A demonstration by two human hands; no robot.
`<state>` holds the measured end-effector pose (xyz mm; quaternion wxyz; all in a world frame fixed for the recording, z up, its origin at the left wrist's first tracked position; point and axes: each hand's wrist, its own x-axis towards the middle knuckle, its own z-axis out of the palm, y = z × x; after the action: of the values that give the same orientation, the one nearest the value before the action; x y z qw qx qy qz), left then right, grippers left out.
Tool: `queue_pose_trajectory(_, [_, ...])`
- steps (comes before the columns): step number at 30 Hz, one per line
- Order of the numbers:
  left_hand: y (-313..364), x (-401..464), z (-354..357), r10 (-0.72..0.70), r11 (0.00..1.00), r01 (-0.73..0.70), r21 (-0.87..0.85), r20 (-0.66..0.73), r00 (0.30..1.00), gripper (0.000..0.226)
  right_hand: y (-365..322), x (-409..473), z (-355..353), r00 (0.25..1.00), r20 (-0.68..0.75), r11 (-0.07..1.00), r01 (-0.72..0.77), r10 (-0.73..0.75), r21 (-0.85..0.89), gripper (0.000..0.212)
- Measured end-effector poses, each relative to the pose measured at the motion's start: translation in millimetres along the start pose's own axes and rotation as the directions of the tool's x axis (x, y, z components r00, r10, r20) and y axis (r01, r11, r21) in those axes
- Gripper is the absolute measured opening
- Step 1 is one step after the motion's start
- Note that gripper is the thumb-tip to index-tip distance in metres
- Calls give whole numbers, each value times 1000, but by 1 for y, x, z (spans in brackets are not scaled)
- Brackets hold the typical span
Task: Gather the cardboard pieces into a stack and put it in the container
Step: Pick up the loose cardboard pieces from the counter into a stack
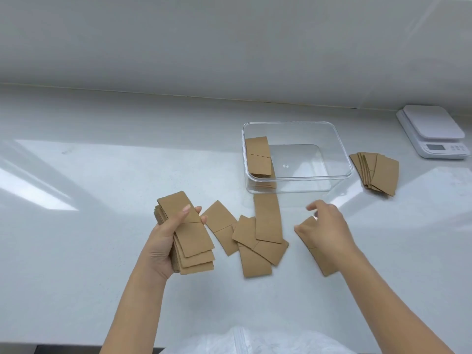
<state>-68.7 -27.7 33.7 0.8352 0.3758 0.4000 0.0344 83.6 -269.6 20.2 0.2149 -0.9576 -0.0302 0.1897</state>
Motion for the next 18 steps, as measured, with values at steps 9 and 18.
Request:
queue_pose_trajectory(9, [6, 11, 5, 36, 998, -33, 55, -54, 998, 20, 24, 5, 2, 968, 110, 959, -201, 226, -198, 62])
queue_pose_trajectory(18, [7, 19, 0, 56, 997, -53, 56, -65, 996, 14, -14, 11, -14, 933, 359, 860, -160, -30, 485, 20])
